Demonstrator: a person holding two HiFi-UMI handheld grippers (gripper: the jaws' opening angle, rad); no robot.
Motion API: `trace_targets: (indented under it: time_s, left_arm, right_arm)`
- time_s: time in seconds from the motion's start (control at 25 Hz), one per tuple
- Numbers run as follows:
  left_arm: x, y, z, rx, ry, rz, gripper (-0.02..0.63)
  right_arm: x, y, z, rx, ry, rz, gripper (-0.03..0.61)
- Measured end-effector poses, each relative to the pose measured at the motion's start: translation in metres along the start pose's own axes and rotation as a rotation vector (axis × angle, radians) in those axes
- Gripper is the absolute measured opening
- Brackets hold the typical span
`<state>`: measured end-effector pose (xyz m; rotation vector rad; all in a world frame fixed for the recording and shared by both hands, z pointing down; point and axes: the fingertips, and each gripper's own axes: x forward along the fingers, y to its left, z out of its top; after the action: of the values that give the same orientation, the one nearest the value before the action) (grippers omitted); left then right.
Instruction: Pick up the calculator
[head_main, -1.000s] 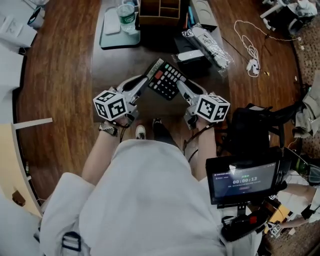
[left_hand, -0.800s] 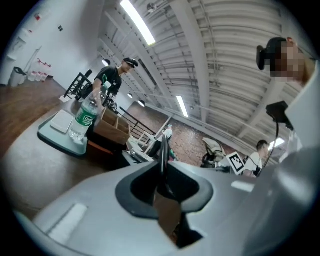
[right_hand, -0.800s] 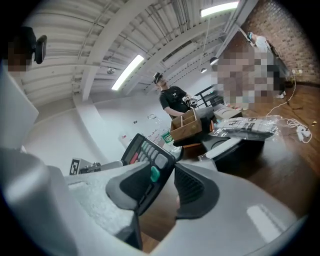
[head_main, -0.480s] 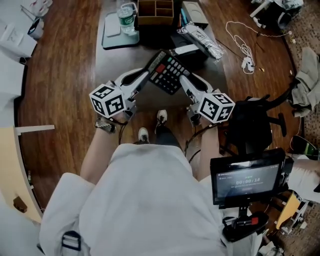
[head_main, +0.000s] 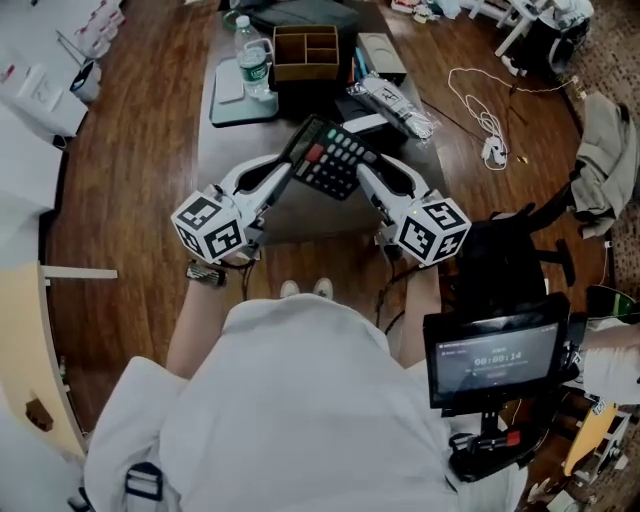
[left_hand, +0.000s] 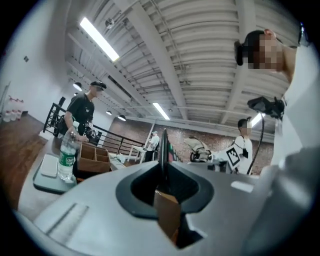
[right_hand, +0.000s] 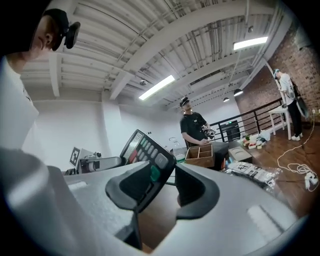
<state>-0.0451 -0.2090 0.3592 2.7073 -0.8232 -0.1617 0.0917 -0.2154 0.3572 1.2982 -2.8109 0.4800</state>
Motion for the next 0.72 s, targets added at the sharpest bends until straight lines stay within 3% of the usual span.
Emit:
trace_targets:
  time_s: [0.32,0.72]
  left_arm:
    - [0.015,-0.022,0.023,0.232,0.009,0.031,0.063]
    - [0.011,-0.024,0.041,0.285,-0.03,0.03,0.064]
  right_arm:
    - [-0.015,-0.003,0.026,-0.095,-0.038,-0.048,0.153]
    - [-0.014,0.006,0.045,-0.125,-0.067,-0.063,0.153]
